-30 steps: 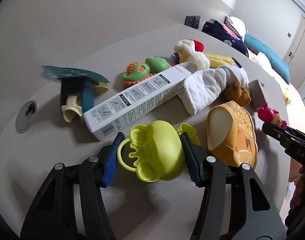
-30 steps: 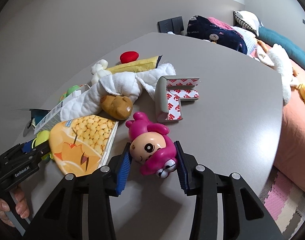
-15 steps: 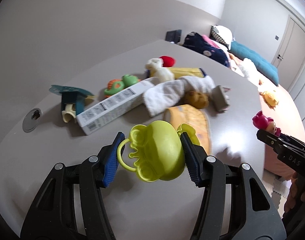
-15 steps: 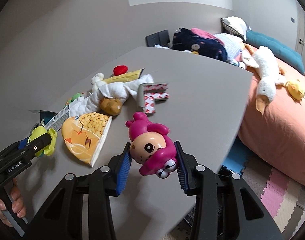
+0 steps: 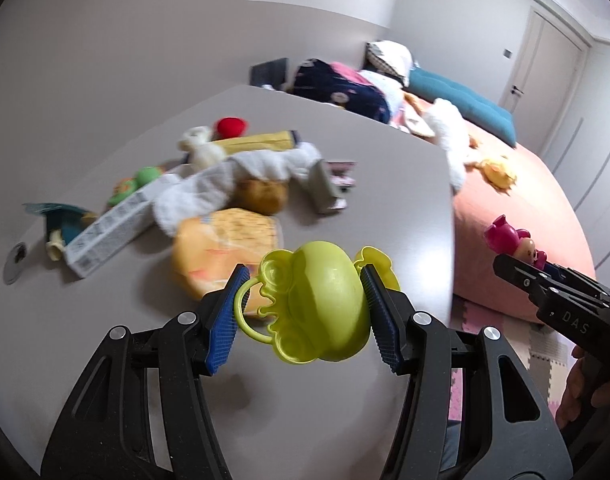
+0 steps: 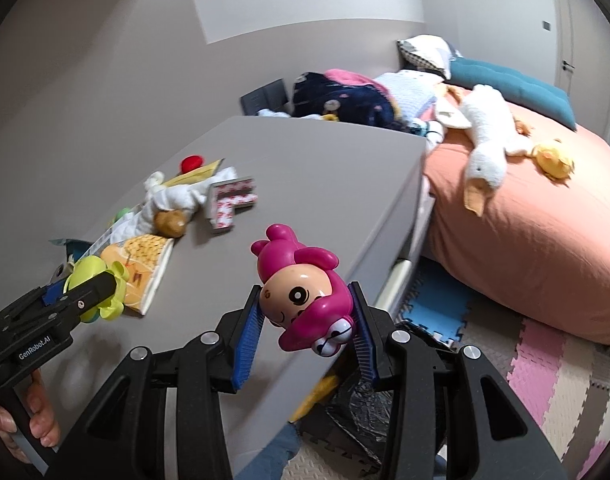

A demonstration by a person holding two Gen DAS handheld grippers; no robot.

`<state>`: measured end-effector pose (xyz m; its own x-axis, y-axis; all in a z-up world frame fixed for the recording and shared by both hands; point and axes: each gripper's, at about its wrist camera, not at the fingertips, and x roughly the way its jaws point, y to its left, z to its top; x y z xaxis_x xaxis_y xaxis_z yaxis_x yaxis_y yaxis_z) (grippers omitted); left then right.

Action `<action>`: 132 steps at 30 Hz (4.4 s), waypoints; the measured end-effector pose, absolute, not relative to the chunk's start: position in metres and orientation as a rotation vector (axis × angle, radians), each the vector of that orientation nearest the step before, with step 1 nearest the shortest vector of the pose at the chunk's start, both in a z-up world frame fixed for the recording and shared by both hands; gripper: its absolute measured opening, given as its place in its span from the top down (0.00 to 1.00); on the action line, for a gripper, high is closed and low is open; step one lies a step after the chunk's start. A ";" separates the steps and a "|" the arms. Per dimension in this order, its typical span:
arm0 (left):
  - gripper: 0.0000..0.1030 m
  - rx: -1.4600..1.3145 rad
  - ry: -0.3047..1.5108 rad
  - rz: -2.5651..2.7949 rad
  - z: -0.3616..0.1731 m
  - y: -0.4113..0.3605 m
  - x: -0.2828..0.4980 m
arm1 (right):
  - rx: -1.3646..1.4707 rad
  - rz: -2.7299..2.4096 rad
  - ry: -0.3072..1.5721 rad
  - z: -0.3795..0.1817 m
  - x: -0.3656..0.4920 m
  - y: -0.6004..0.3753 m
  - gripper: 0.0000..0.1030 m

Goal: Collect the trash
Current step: 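Carry the frog toy and pink doll over the black bin and release both, then return both open tools to the table toward the snack bag and corner guard, then grasp the orange snack bag with the left tool while the right tool grasps the red-white corner guard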

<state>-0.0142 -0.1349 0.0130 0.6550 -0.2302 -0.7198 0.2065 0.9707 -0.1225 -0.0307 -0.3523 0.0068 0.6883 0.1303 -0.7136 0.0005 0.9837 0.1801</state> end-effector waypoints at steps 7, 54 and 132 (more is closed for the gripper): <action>0.45 0.005 0.828 -0.335 0.011 -0.181 -0.017 | 0.196 0.008 0.797 0.009 -0.049 -0.389 0.58; 0.06 0.157 0.929 -0.477 -0.022 -0.293 -0.015 | 0.322 -0.234 0.771 0.004 -0.080 -0.507 0.18; 0.22 0.003 0.941 -0.092 -0.059 -0.068 0.075 | 0.106 0.214 0.933 -0.040 0.134 -0.238 0.47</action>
<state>0.0751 -0.0683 -0.0588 0.5853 -0.0777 -0.8071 0.0808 0.9960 -0.0373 0.1339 -0.2384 -0.0397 0.5764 0.2280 -0.7847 -0.1364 0.9737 0.1827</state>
